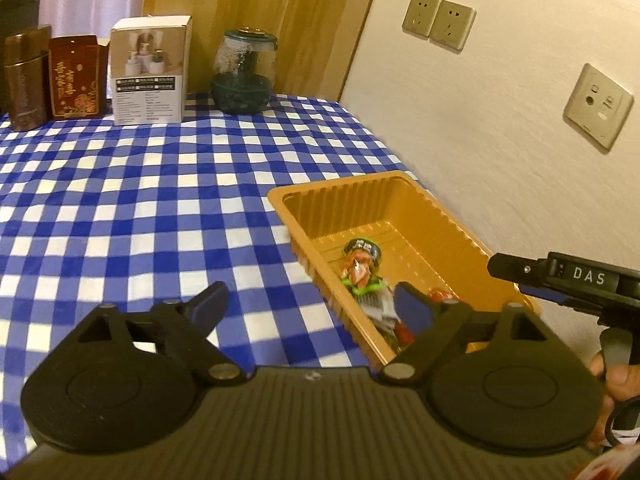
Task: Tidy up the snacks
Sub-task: 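Open the left tool to drop the wrapper while the right tool releases the red candy, then withdraw both open tools from the tray back over the tablecloth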
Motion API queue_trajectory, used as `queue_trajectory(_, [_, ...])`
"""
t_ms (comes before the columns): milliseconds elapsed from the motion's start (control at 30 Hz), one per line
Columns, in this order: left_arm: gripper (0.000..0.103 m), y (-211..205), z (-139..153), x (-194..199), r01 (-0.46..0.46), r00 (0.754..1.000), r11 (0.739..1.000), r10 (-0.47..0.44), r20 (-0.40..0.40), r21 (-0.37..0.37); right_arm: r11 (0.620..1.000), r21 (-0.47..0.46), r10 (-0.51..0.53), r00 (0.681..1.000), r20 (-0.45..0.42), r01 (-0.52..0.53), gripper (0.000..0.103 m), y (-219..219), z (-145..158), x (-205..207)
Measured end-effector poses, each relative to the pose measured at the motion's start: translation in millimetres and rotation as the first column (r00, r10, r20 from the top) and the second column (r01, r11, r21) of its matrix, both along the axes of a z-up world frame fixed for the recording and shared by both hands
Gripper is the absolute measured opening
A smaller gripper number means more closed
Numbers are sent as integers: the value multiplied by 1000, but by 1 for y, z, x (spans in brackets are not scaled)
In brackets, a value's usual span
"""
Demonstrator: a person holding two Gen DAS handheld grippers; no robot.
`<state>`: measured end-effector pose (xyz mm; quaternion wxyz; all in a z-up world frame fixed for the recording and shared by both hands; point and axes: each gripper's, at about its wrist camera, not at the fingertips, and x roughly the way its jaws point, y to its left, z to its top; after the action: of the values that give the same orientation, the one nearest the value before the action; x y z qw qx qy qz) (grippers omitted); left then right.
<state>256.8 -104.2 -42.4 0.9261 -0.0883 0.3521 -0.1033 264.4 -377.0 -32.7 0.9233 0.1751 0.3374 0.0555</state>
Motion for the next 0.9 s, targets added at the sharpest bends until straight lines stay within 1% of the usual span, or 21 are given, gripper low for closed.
queue_trajectory(167, [103,0,14,-34,3,1000,1000,-3,25,6,1000,-18,12,1000,-5,-12,72,4,12,-28])
queue_trajectory(300, [103,0,24,-60,-4,1000,1000,3,29,16,1000,-18,11,1000,-6,-11,80,9,23,-52])
queue_trajectory(400, [103,3,31,-81,-18,999,1000,17,35,18,1000,-20,16,1000,-4,-16,82,13,31,-69])
queue_trajectory(467, [103,7,36,-94,-30,999,1000,30,42,10,999,-28,22,1000,-6,-22,83,15,36,-80])
queue_trajectory(567, [103,11,44,-114,-62,997,998,61,44,20,999,-42,26,1000,-7,-26,84,20,44,-96])
queue_trajectory(700, [103,14,56,-139,-83,996,995,81,49,49,998,-49,28,999,-15,-29,84,29,51,-121])
queue_trajectory(900, [103,19,72,-168,-107,994,991,103,48,85,995,-93,43,999,-27,-46,85,44,61,-156])
